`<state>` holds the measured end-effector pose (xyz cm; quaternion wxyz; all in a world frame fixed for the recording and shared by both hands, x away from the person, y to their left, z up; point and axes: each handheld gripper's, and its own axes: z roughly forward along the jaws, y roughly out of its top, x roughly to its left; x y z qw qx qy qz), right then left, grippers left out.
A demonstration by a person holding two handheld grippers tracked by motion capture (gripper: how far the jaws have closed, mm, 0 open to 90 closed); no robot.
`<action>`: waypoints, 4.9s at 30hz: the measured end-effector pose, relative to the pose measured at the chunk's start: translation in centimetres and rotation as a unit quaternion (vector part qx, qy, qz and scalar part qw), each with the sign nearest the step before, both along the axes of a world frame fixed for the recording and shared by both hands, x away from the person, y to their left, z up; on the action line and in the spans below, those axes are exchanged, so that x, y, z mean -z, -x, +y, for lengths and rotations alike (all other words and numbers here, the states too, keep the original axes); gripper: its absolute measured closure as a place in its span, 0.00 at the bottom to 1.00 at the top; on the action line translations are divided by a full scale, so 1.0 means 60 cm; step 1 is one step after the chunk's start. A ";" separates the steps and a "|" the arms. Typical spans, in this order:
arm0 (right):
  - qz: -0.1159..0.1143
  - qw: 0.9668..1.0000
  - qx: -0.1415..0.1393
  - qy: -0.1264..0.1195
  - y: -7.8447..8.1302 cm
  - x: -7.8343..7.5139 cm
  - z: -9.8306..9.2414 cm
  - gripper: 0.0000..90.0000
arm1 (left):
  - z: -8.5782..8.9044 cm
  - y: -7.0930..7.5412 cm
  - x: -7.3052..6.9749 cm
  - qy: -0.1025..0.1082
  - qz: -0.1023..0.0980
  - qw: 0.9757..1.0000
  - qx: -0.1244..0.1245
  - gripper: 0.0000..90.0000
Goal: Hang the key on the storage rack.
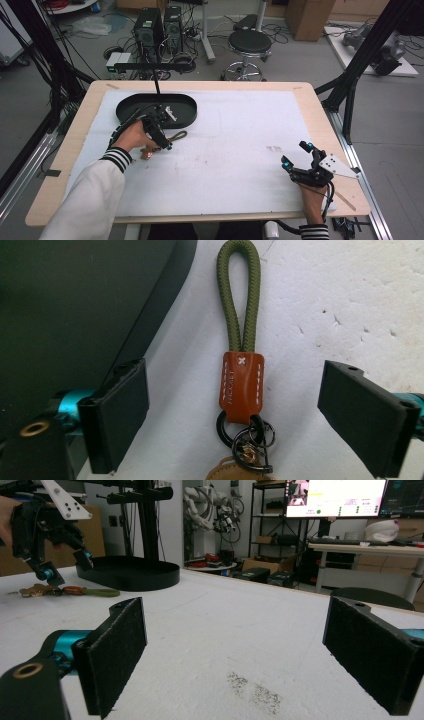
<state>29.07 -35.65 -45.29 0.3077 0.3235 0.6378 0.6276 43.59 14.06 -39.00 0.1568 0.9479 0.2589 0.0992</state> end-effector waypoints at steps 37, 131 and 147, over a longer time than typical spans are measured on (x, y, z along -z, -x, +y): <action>0.001 1.000 0.000 0.001 0.000 0.000 0.000 0.11 | -0.014 -0.009 0.023 -0.047 0.040 0.998 0.000 0.73; -0.002 1.000 0.000 0.004 0.001 0.000 0.000 0.11 | 0.174 0.014 -0.106 0.248 -0.321 0.884 -0.231 0.82; -0.003 1.000 0.000 0.001 0.001 0.000 0.000 0.11 | 0.172 -0.019 -0.077 0.244 -0.315 0.883 -0.250 0.82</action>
